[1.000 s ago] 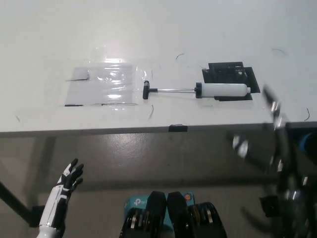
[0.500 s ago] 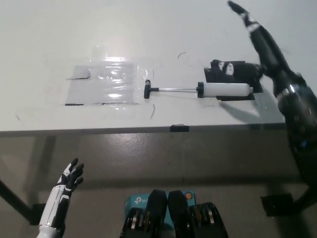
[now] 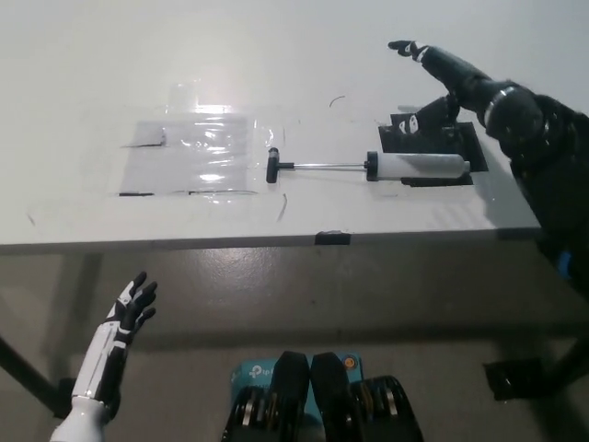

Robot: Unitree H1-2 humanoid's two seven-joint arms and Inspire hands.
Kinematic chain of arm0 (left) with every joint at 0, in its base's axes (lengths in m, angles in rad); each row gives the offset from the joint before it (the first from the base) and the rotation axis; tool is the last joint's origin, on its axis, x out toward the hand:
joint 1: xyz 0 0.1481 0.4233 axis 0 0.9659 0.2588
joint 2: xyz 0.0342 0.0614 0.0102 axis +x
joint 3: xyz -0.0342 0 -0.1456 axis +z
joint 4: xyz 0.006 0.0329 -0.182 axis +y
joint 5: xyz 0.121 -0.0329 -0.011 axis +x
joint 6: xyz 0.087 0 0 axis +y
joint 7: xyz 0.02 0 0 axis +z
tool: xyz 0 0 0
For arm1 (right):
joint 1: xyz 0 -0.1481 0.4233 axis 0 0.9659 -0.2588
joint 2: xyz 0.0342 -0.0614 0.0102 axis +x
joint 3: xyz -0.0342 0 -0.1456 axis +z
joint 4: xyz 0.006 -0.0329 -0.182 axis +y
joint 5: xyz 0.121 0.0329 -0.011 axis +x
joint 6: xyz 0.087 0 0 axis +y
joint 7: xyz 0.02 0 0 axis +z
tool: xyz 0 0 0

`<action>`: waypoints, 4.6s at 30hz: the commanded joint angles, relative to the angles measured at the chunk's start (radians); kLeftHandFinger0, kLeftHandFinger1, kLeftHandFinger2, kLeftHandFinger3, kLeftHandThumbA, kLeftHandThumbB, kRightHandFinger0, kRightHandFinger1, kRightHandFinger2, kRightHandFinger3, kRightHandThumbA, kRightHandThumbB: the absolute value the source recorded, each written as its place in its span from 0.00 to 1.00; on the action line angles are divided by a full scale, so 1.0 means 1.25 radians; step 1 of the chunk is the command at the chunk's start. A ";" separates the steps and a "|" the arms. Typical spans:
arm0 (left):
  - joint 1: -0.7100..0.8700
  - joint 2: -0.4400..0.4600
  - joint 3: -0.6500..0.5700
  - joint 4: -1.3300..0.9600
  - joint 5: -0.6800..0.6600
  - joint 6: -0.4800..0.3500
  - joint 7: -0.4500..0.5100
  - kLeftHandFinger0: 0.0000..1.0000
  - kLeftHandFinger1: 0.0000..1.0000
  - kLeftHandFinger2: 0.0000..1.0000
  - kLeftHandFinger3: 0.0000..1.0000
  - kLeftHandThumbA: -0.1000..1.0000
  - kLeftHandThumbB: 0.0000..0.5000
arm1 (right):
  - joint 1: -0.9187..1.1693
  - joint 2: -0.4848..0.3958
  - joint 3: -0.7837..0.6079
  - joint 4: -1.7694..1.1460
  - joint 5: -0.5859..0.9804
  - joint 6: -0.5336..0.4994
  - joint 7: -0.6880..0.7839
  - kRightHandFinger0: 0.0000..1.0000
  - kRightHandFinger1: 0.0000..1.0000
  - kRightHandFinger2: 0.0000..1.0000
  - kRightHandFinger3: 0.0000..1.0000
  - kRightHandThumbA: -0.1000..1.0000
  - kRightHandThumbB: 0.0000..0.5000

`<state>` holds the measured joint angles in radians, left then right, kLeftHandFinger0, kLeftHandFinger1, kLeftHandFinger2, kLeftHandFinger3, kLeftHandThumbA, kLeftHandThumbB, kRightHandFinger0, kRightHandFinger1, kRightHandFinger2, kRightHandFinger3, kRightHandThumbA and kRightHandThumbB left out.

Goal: The robot uses right hand to pick up a small white air pumper and uses its left hand to compress it, and then puts it on the desk

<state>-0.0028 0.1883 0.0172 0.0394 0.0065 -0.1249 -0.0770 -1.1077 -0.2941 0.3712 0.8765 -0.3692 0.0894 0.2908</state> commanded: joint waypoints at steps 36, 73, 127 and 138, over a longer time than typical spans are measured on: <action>0.024 0.040 -0.004 -0.026 0.017 -0.029 -0.005 1.00 1.00 1.00 1.00 1.00 0.26 | -0.099 0.088 0.064 0.289 -0.078 -0.090 -0.039 1.00 1.00 1.00 1.00 0.91 0.94; -0.012 0.073 0.031 -0.006 -0.018 -0.051 -0.024 1.00 1.00 1.00 1.00 1.00 0.24 | -0.092 0.101 0.302 0.384 -0.250 -0.129 -0.247 0.17 0.31 0.45 0.49 0.00 0.46; -0.070 0.039 0.114 -0.422 -0.171 0.037 0.008 1.00 1.00 1.00 1.00 1.00 0.68 | 0.267 -0.091 0.044 -0.657 -0.151 -0.104 0.001 0.04 0.56 0.83 0.99 0.00 0.24; -0.245 0.044 0.086 -0.158 -0.084 0.013 -0.004 1.00 1.00 1.00 1.00 1.00 0.52 | 0.288 -0.089 0.061 -0.769 -0.169 -0.046 0.106 0.00 0.54 0.83 0.95 0.00 0.27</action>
<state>-0.2416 0.2274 0.1353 -0.2071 -0.1441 -0.1099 -0.0884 -0.7195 -0.3819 0.4654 -0.0322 -0.6055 -0.0081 0.3220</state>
